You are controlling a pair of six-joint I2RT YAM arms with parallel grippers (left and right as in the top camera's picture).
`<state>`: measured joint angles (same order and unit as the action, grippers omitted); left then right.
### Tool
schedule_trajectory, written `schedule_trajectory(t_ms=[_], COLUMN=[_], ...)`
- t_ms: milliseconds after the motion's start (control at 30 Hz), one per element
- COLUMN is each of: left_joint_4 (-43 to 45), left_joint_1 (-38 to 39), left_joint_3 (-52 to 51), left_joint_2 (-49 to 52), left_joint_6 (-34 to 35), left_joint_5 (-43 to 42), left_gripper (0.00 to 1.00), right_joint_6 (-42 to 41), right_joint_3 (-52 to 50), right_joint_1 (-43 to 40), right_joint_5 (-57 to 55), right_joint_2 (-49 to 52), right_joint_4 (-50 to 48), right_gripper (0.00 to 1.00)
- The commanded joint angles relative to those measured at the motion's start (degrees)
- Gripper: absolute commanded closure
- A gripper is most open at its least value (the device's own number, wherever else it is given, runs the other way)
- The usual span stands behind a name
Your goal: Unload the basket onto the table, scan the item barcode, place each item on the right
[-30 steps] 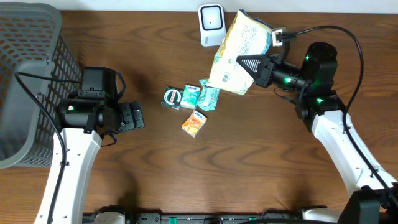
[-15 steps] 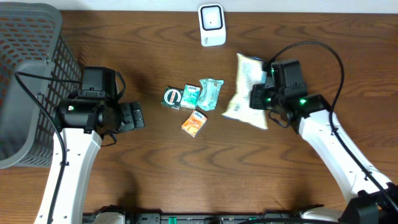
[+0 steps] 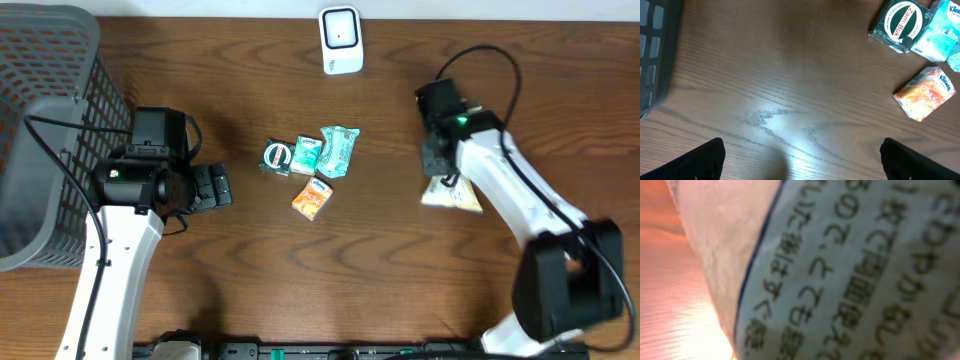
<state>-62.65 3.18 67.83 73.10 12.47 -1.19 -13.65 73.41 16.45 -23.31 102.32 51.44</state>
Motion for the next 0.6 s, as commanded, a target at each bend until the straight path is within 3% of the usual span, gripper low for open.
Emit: schedule_trajectory(t_ms=[0,33,67,333,433,567], left_joint_4=[-0.09,-0.09,-0.09,-0.09,-0.09,-0.09], left_joint_1=[0.17,0.17,0.17,0.17,0.17,0.17], left_joint_3=[-0.28,-0.28,-0.28,-0.28,-0.28,-0.28], left_joint_2=[0.20,0.20,0.20,0.20,0.20,0.20], left_joint_6=[0.74,0.74,0.74,0.74,0.74,0.74], left_joint_5=[0.33,0.33,0.33,0.33,0.33,0.33], left_gripper=[0.02,0.02,0.02,0.02,0.02,0.02], right_joint_6=[0.85,0.79,0.39,0.44,0.44,0.44], right_joint_3=[2.21,2.45,2.60,5.46,7.82,11.32], right_joint_1=[1.73,2.08,2.62,7.10,7.76,8.72], right_joint_5=[-5.09,-5.03,-4.79,12.68,19.63,24.15], right_joint_2=[2.27,2.91,3.39,3.43,3.43,3.43], right_joint_4=[1.66,2.25,2.86,1.29,-0.31,-0.94], right_gripper=[0.86,0.77,0.74,0.76,0.85,0.65])
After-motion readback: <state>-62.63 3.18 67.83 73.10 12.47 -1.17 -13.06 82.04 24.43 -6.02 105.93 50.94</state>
